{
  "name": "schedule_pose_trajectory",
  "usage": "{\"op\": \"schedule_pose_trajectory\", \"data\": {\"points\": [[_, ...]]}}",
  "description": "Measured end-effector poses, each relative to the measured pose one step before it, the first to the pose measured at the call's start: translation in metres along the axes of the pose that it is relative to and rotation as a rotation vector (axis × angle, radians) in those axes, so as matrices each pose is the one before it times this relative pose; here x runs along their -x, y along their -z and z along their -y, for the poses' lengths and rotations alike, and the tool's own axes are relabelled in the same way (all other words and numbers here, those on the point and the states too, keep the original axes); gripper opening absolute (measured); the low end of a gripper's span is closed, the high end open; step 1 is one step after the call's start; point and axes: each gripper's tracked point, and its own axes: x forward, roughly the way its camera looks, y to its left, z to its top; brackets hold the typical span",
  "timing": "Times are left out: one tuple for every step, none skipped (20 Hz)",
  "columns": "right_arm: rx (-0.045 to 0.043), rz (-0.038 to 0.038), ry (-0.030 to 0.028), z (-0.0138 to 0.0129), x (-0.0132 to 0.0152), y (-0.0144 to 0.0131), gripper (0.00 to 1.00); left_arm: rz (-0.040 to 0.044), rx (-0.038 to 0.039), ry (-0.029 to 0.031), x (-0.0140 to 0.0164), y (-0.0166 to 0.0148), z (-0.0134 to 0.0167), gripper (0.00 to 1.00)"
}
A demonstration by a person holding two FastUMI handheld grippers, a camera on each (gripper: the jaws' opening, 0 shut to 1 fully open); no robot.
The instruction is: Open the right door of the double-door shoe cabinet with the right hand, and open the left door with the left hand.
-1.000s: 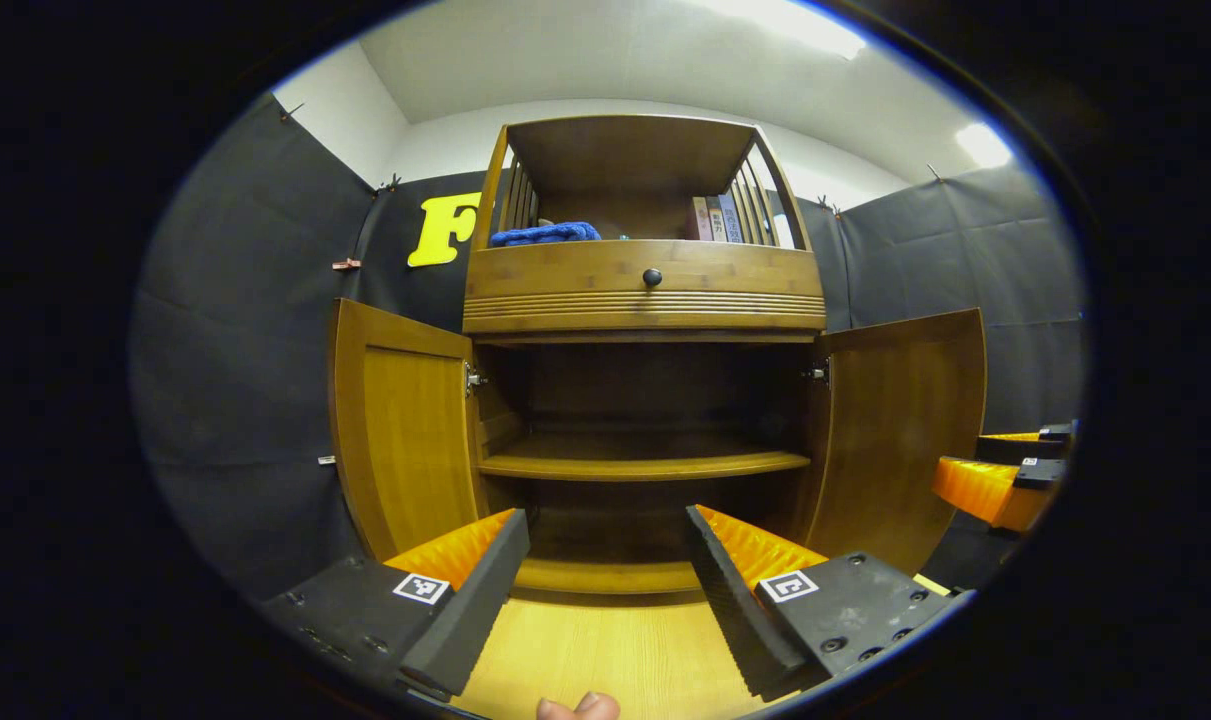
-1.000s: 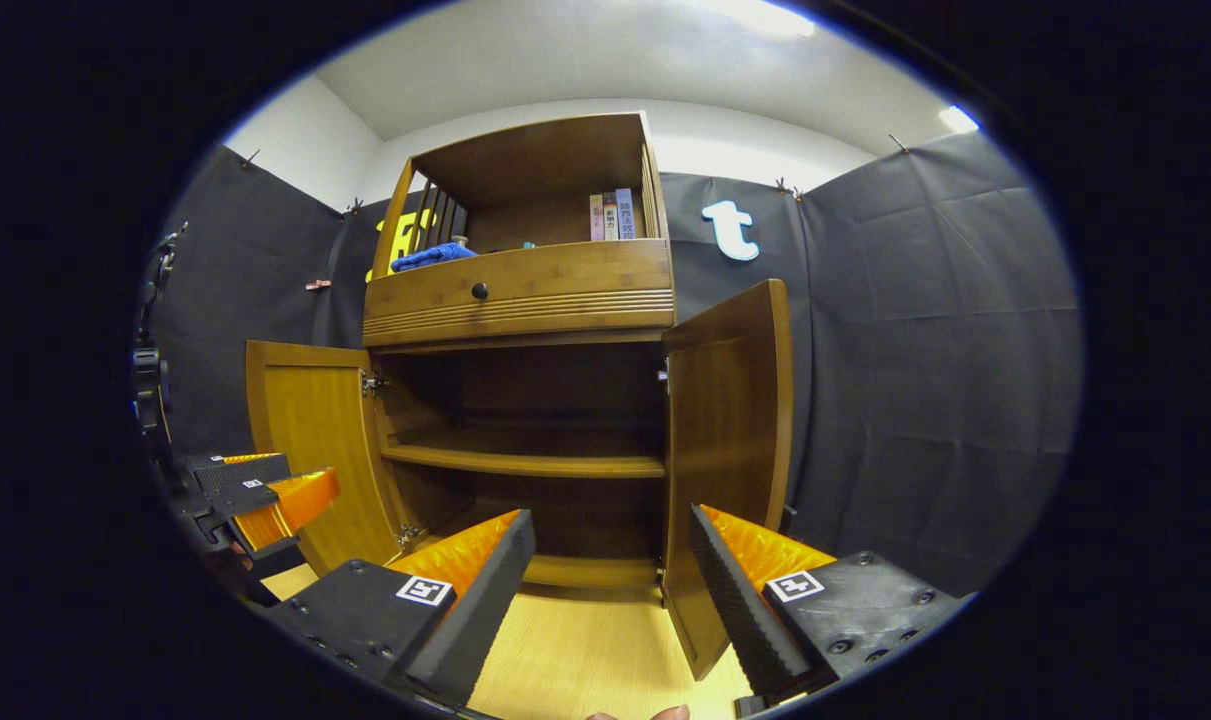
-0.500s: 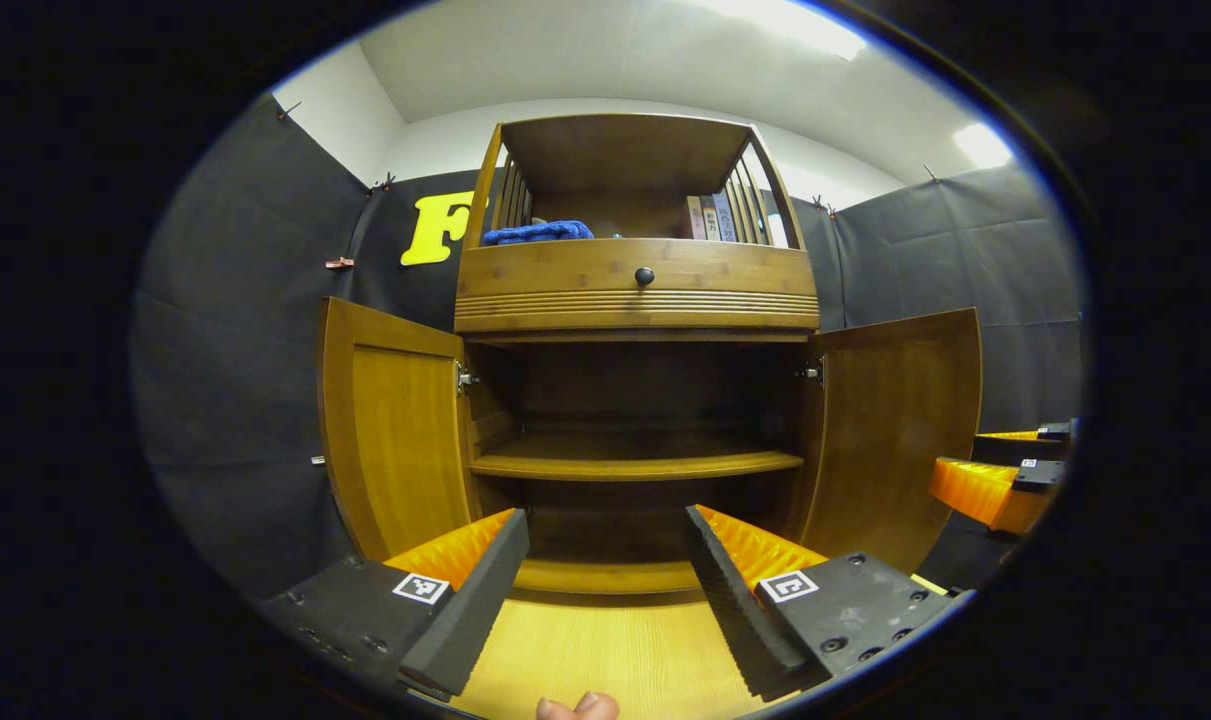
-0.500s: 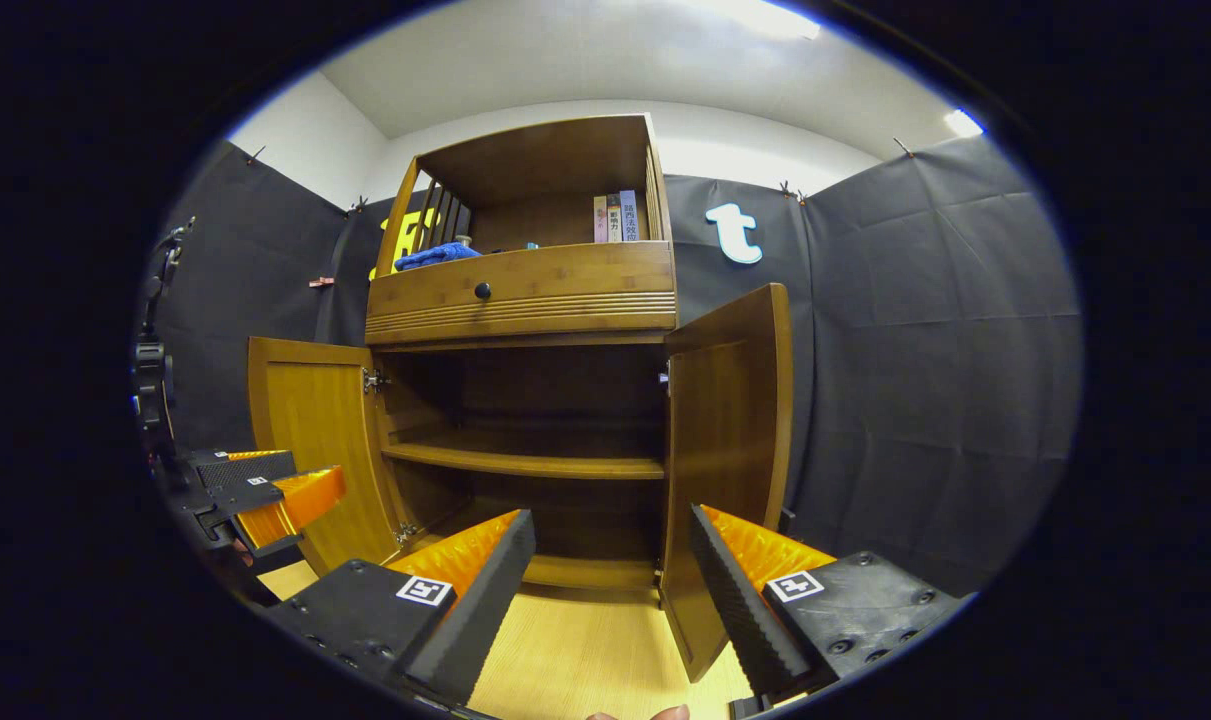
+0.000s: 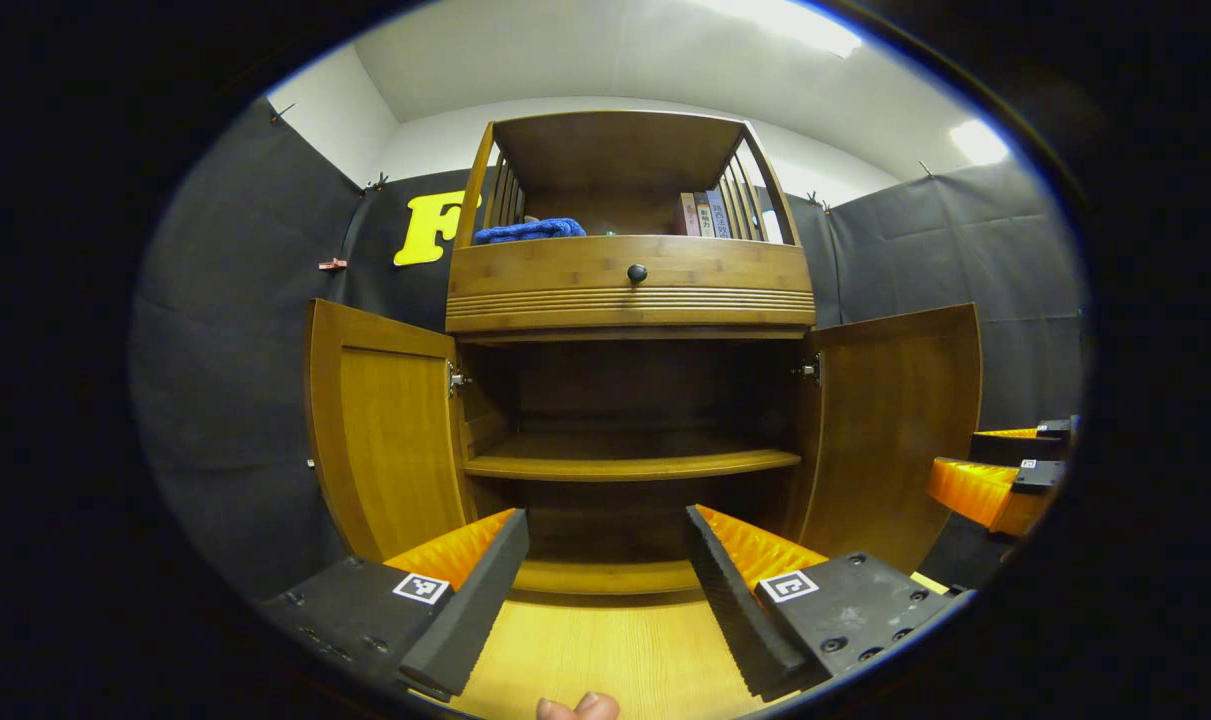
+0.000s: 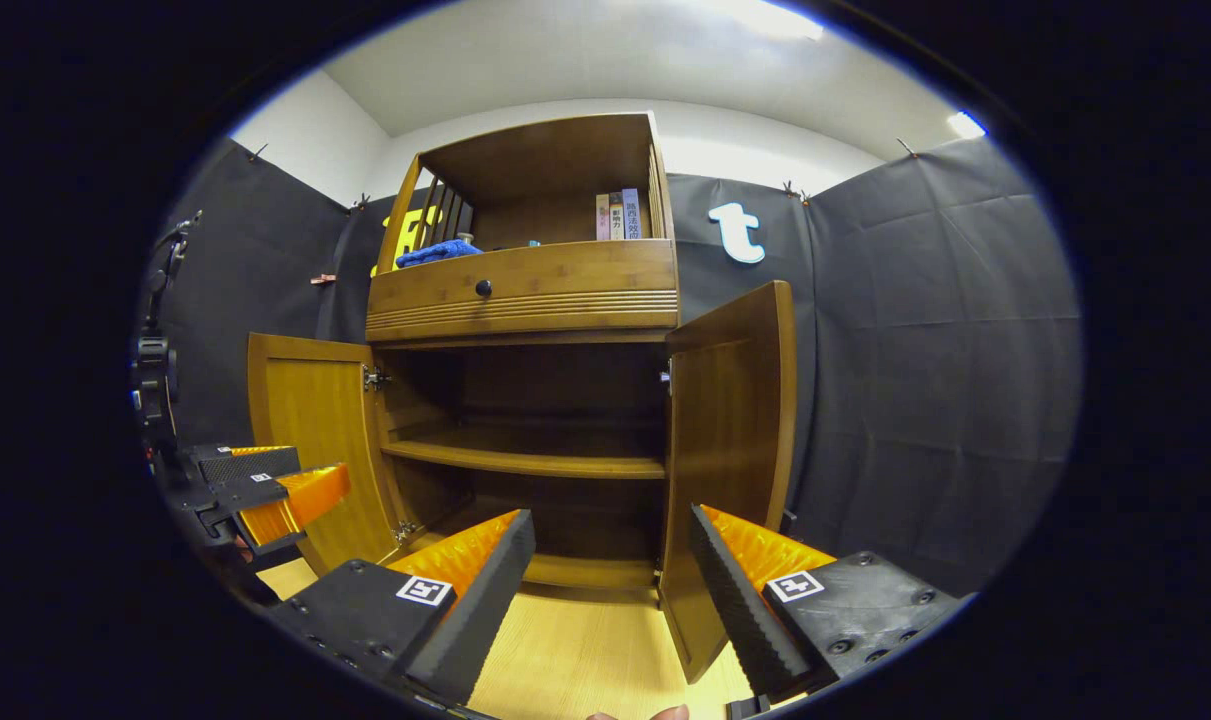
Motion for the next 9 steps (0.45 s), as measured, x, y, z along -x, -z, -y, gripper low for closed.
{"op": "schedule_pose_trajectory", "data": {"points": [[0.00105, -0.00116, -0.00208, -0.00119, -0.00006, 0.00043, 0.98, 0.00192, -0.00090, -0.00085, -0.00049, -0.00015, 0.00010, 0.96], [0.00180, 0.00090, -0.00191, -0.00051, -0.00019, -0.00066, 0.98, -0.00054, -0.00029, 0.00015, -0.00064, -0.00042, 0.00001, 0.96], [0.00160, 0.00127, -0.00072, -0.00007, 0.00056, -0.00015, 0.98, -0.00222, 0.00019, 0.00028, 0.00023, 0.00104, 0.00045, 0.96], [0.00184, 0.00021, -0.00100, -0.00065, 0.00011, -0.00001, 0.98, -0.00078, -0.00071, -0.00071, -0.00018, 0.00007, -0.00014, 0.96], [0.00154, 0.00056, 0.00034, 0.00009, -0.00023, 0.00044, 0.98, 0.00027, -0.00033, -0.00110, -0.00067, 0.00049, -0.00004, 0.96], [0.00078, -0.00072, 0.00059, 0.00000, -0.00025, 0.00048, 0.98, 0.00088, -0.00006, -0.00128, -0.00029, -0.00052, -0.00038, 0.96], [0.00007, -0.00032, 0.00095, 0.00123, 0.00033, 0.00017, 0.98, -0.00051, -0.00016, -0.00005, 0.00032, 0.00070, 0.00064, 0.96], [0.00017, -0.00035, 0.00158, 0.00066, -0.00042, 0.00019, 0.98, -0.00039, -0.00037, 0.00028, -0.00040, -0.00030, 0.00040, 0.96], [-0.00079, 0.00060, 0.00151, 0.00021, -0.00067, -0.00085, 0.98, 0.00019, -0.00065, 0.00116, -0.00034, 0.00051, -0.00020, 0.96]]}}
